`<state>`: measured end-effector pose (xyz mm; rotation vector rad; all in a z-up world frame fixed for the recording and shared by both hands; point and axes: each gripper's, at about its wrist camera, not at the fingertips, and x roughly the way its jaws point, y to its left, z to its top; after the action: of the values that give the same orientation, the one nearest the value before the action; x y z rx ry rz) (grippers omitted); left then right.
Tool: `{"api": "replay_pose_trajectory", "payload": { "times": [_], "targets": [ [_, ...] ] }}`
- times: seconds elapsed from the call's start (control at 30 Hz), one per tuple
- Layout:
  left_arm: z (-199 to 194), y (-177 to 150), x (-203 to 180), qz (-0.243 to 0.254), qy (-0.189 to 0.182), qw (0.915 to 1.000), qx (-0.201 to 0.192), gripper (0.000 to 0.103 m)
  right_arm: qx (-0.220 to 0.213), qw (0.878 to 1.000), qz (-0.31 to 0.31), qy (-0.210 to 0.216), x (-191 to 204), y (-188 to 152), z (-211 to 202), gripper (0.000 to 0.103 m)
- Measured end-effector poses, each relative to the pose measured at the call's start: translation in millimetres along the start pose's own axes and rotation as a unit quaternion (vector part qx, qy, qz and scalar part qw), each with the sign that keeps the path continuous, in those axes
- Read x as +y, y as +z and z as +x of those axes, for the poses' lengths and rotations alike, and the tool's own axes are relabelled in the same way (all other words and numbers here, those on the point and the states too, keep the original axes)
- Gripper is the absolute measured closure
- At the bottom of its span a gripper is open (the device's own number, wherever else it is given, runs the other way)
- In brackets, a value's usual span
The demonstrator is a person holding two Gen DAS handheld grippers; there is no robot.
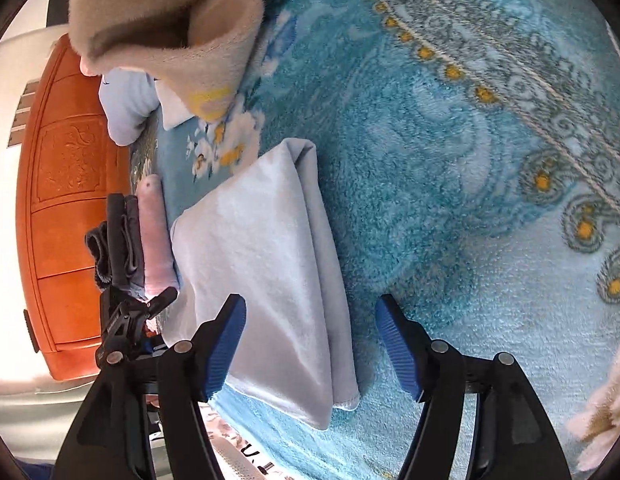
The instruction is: Fold clothes
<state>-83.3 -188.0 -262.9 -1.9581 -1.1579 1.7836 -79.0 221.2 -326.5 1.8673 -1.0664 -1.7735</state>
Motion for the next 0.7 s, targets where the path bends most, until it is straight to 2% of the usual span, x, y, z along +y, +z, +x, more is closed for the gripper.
{"api": "replay_pose_trajectory", "payload": {
  "times": [0.17,0.27,0.3,0.4,0.43,0.57,0.63,0.7],
  "targets": [
    [24.2,2.4,-20.0,0.029,-0.017,0.9988,0.036,0.032,0.001,1.000,0.006,0.021,1.5,3.7,5.8,0.034],
    [29.4,3.0,-25.5,0.030,-0.027,0.9985,0.037,0.032,0.009,1.000,-0.005,0.019,8.6,5.4,11.3,0.034],
    [31.2,3.3,-28.5,0.031,-0.027,0.9986,0.033,0.036,0.011,1.000,-0.009,0.018,11.0,5.8,13.0,0.034],
    [30.4,-0.9,-38.1,0.052,-0.002,0.9984,0.020,0.080,0.014,1.000,-0.015,0.016,13.2,5.2,13.7,0.034],
    [28.6,-2.6,-41.2,0.059,0.002,0.9982,0.015,0.084,0.012,1.000,-0.012,0.017,11.2,4.6,11.8,0.034],
    [12.0,-9.2,-37.5,0.057,-0.024,0.9980,-0.011,0.086,0.002,1.000,0.001,0.026,0.7,4.4,5.5,0.035],
    [11.2,-8.7,-21.8,0.032,-0.022,0.9992,-0.011,0.086,0.001,0.999,0.006,0.033,-1.3,5.8,7.8,0.035],
    [10.9,-7.4,-5.5,0.001,-0.037,0.9992,-0.013,0.086,0.001,0.999,0.008,0.040,-1.2,7.6,11.8,0.032]
  ]
}}
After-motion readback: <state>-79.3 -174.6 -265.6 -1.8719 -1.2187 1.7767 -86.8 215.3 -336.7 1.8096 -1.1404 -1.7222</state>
